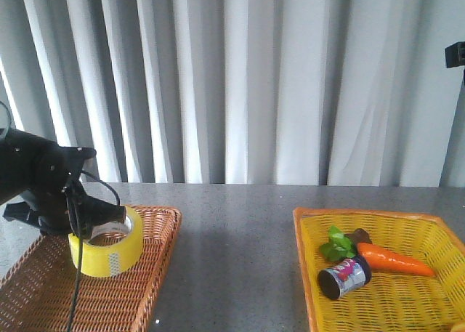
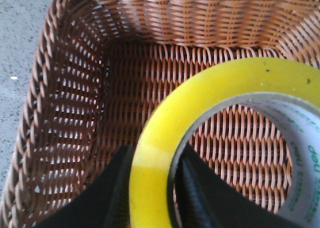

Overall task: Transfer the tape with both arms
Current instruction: 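Lower the tape roll into the brown basket and open the left gripper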

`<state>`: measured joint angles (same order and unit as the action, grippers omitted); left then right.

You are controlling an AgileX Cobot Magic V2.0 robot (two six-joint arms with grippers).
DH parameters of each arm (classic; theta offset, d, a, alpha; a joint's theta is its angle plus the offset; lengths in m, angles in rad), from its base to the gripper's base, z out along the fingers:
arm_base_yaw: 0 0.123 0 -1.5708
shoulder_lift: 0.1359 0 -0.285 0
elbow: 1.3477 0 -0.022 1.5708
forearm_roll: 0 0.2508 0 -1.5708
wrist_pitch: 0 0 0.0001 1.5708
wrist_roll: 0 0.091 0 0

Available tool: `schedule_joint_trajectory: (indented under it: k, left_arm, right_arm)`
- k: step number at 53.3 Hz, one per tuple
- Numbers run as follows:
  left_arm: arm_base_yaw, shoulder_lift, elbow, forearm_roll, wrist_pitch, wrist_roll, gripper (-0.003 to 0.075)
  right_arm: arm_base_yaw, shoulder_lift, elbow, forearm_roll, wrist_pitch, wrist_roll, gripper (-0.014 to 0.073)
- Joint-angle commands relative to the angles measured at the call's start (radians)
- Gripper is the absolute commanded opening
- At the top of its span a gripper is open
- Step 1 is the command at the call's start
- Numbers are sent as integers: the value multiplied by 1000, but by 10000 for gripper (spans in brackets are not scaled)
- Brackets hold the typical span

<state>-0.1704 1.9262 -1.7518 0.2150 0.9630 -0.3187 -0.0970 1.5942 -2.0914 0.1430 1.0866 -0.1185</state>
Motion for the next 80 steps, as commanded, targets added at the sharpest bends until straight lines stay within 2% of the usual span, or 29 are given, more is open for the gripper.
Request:
schedule_joint_trajectory:
  k: [1,27,34,40,54,61,70,80]
  left_arm:
    - [0,-31,-16,11,-67,-5,21]
    - [10,48,-17,9,-30,-5,23]
    - [20,48,-17,-5,-23,6,53]
    - [24,48,-17,-18,-20,51,120]
    - [24,48,-17,-17,-23,48,412]
    - [24,48,-17,-17,-21,48,500]
    - [24,28,-20,-17,-35,48,495]
    - [20,-77,-20,-17,-142,51,416]
  right_arm:
    - [-4,-29,-26,4,-67,-10,-8]
    - [-4,-29,-26,4,-67,-10,-8]
    - [-4,-29,-26,4,-67,-10,-8]
    - [-4,-29,-26,3,-67,-10,-8]
    - [-4,-29,-26,3,-67,-10,-8]
    - [-4,-29,-26,3,-67,-10,-8]
    - [-4,-29,-26,3,-67,-10,-8]
    - [-4,-29,-26,3,-67,-10,-8]
